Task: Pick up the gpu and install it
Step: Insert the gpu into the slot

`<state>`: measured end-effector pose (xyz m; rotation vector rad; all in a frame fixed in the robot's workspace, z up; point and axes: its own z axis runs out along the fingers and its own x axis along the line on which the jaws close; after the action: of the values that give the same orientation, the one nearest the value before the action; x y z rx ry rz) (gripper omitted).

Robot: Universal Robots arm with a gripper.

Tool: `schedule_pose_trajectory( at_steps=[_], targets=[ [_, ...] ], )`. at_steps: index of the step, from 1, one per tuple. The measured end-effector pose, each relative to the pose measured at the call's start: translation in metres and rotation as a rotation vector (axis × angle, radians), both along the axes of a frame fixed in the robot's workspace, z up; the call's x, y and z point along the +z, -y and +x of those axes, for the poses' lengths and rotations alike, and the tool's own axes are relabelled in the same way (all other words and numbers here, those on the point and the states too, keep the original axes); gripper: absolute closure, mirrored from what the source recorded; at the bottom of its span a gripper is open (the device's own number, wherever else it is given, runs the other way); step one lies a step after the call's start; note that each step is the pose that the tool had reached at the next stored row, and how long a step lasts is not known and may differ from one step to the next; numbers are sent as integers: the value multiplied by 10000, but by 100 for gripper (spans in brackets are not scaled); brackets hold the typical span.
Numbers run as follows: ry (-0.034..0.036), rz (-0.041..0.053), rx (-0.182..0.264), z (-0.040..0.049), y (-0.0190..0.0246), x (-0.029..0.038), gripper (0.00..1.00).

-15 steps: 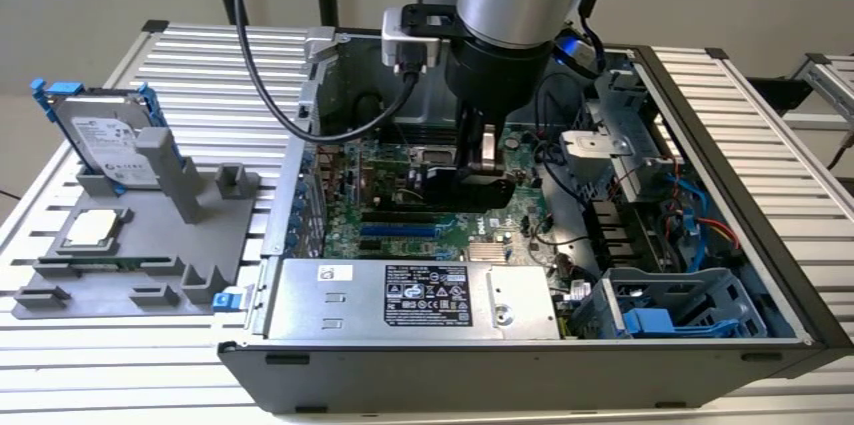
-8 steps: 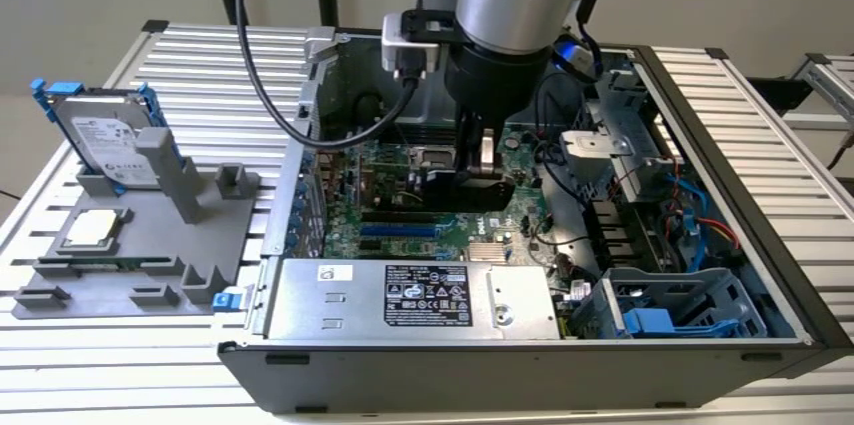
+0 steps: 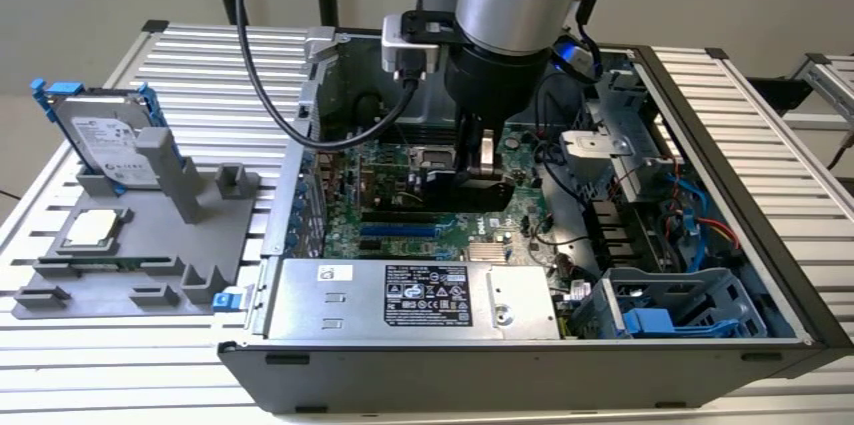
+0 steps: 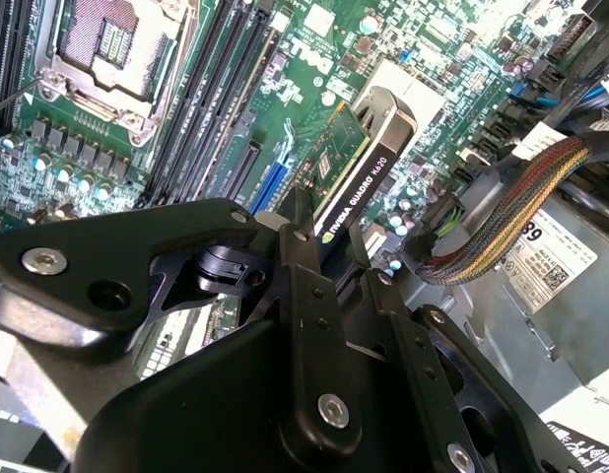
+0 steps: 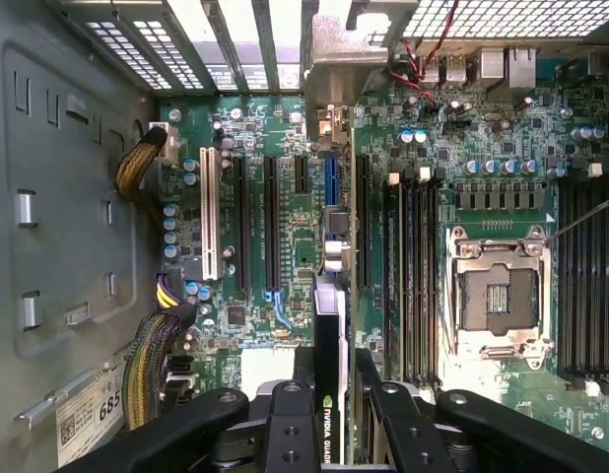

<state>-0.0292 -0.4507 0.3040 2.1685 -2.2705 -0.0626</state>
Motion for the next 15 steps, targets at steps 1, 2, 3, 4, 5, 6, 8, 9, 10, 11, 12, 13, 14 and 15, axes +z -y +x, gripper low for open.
schedule_pose_trajectory(
  at_steps=[1, 2, 3, 4, 5, 6, 8, 9, 10, 11, 12, 13, 14, 15],
  targets=[
    [0, 0, 0, 0, 0, -1, 100],
    [0, -1, 0, 0, 0, -2, 100],
    [0, 1, 0, 0, 0, -4, 100],
    [1, 3, 0, 0, 0, -9, 100],
    [1, 2, 0, 0, 0, -13, 100],
    [0, -1, 0, 0, 0, -15, 100],
    [0, 1, 0, 0, 0, -27, 100],
    [0, 0, 0, 0, 0, -37, 100],
    [0, -1, 0, 0, 0, -48, 100],
    [0, 0, 0, 0, 0, -56, 100],
    [0, 0, 0, 0, 1, -61, 100],
    [0, -1, -1, -1, 2, -67, 100],
    [0, 0, -1, -1, 2, -77, 100],
    [0, 1, -1, -2, 3, -89, 100]
  ],
)
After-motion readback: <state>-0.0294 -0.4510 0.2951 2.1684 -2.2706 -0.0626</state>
